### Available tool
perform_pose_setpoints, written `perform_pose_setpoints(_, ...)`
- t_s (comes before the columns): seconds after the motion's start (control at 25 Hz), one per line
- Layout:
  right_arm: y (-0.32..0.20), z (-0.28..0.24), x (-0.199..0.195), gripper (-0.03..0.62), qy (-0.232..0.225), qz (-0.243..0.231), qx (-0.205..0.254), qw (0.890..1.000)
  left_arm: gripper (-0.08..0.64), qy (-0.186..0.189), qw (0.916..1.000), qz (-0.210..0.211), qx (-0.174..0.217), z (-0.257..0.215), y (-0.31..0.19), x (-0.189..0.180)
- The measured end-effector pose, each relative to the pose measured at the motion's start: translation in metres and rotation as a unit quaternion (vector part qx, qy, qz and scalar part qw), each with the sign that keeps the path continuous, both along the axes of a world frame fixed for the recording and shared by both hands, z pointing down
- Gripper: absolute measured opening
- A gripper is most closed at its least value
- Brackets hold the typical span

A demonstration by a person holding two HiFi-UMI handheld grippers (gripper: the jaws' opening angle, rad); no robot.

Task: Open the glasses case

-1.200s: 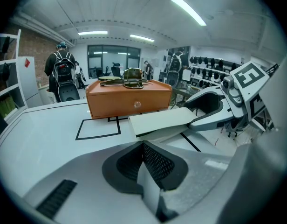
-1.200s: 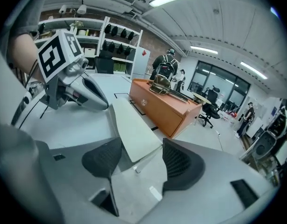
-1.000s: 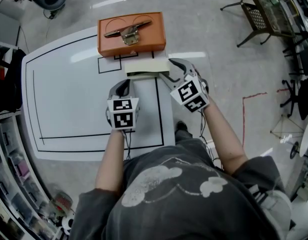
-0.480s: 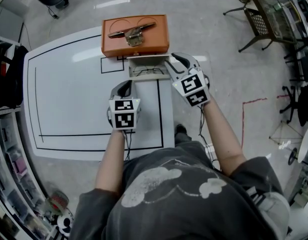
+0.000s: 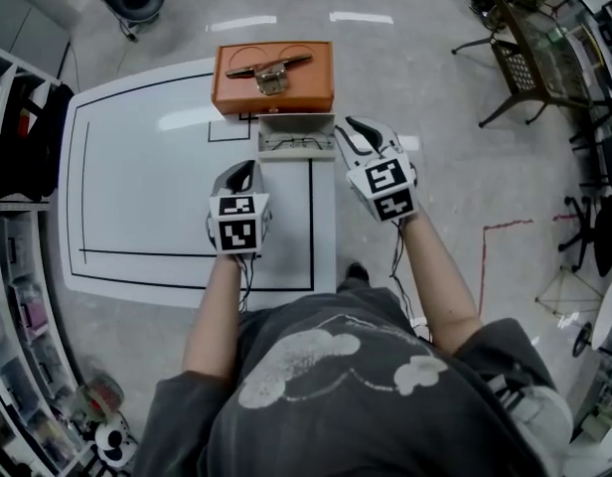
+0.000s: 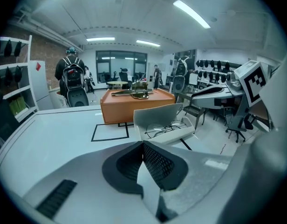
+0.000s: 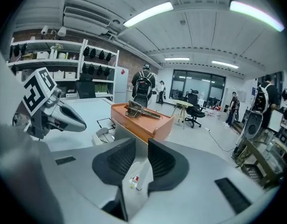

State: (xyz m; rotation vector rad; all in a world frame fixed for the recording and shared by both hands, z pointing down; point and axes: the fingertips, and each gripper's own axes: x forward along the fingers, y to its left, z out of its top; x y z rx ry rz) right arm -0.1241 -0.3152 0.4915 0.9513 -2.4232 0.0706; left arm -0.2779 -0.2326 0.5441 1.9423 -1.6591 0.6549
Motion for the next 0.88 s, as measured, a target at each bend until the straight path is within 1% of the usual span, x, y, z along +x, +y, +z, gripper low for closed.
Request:
perform_pose_setpoints(0.12, 0.006, -0.011, 0.005, 0.051, -0.018, 0.0, -0.003, 1.0, 0.002, -0.008, 0.9997, -0.015, 0.018, -0.019, 0.009, 0.0)
perform_pose_setpoints(0.24, 0.012, -0.024, 0.014, 0.024, -0.029, 0.004, 0.012, 0.999, 0.002, -0.012, 0.9987, -0.03, 0.039, -0.04, 0.021, 0.005)
perform_pose_setpoints(0.36, 0.022, -0.037, 0.024, 0.003, -0.038, -0.005, 0.029, 0.999, 0.002, -0.018, 0.9977, -0.043, 0.048, -0.049, 0.037, 0.013)
perform_pose_setpoints(0.48, 0.035, -0.046, 0.032, 0.002, -0.045, -0.025, 0.038, 0.998, 0.002, -0.019, 0.9965, -0.059, 0.056, -0.056, 0.054, 0.022)
perform_pose_setpoints(0.64, 0.057, -0.051, 0.048, 0.002, -0.05, -0.053, 0.033, 0.997, 0.002, -0.023, 0.9947, -0.076, 0.065, -0.065, 0.077, 0.042)
perform_pose_setpoints(0.88, 0.088, -0.054, 0.082, 0.0, -0.057, -0.082, 0.027, 0.995, 0.002, -0.033, 0.9917, -0.099, 0.075, -0.077, 0.11, 0.079)
